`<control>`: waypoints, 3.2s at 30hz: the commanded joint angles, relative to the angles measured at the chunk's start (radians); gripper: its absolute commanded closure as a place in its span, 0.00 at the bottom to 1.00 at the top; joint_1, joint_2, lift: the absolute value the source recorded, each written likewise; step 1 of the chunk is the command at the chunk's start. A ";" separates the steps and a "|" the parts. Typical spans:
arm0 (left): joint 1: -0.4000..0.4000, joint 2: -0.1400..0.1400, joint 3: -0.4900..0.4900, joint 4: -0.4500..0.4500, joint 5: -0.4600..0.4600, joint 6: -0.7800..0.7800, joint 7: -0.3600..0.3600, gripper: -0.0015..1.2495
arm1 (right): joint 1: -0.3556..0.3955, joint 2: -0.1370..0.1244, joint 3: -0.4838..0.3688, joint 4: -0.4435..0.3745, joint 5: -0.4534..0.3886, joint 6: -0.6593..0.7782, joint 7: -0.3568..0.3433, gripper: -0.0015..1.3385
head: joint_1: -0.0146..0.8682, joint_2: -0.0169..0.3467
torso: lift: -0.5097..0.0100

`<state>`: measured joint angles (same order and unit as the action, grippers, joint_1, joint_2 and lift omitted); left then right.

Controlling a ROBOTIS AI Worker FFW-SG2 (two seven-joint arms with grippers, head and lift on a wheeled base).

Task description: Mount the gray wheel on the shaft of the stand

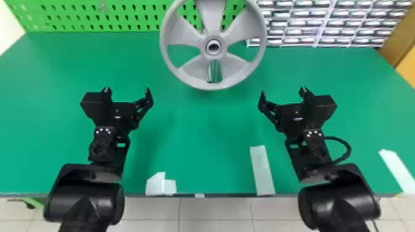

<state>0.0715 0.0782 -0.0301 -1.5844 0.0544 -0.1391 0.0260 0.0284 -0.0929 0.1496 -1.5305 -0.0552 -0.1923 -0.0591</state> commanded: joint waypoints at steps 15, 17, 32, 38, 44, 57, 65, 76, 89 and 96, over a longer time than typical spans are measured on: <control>-0.026 -0.002 0.010 0.063 -0.002 -0.042 0.000 0.11 | 0.002 0.018 -0.050 0.061 -0.002 -0.052 0.036 0.09 | 1.00 0.19 | 0.79; -0.027 -0.002 0.009 0.063 -0.002 -0.042 0.000 0.11 | 0.002 0.018 -0.048 0.061 -0.003 -0.053 0.036 0.09 | 1.00 0.19 | 0.79; -0.035 -0.002 0.006 0.066 -0.002 -0.042 0.000 0.11 | -0.002 0.019 -0.047 0.062 -0.005 -0.052 0.038 0.09 | 1.00 0.19 | 0.79; -0.038 -0.002 -0.001 0.067 -0.001 -0.042 0.000 0.11 | -0.005 0.024 -0.042 0.062 -0.005 -0.052 0.038 0.09 | 1.00 0.19 | 0.79; -0.038 -0.002 -0.005 0.069 0.004 -0.042 0.000 0.11 | -0.010 0.024 -0.039 0.062 -0.006 -0.052 0.038 0.09 | 1.00 0.19 | 0.79; -0.030 -0.002 -0.005 0.069 0.009 -0.042 0.000 0.11 | -0.012 0.019 -0.025 0.066 -0.006 -0.052 0.036 0.09 | 1.00 0.19 | 0.79; -0.027 -0.002 -0.004 0.069 0.007 -0.043 0.000 0.11 | -0.012 0.016 -0.024 0.070 -0.006 -0.052 0.036 0.09 | 1.00 0.19 | 0.79; -0.027 -0.002 -0.002 0.069 0.007 -0.053 0.000 0.11 | -0.019 0.016 -0.015 0.072 -0.006 -0.055 0.036 0.09 | 1.00 0.19 | 0.79; -0.029 -0.002 -0.004 0.069 0.010 -0.062 0.000 0.11 | -0.027 0.016 -0.010 0.072 -0.008 -0.058 0.036 0.09 | 1.00 0.19 | 0.79; -0.032 -0.002 -0.001 0.069 0.015 -0.060 0.000 0.11 | -0.031 0.016 -0.010 0.073 -0.008 -0.058 0.036 0.09 | 1.00 0.19 | 0.79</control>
<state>0.0417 0.0767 -0.0319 -1.5155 0.0682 -0.2002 0.0260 0.0002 -0.0767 0.1396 -1.4577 -0.0628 -0.2500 -0.0227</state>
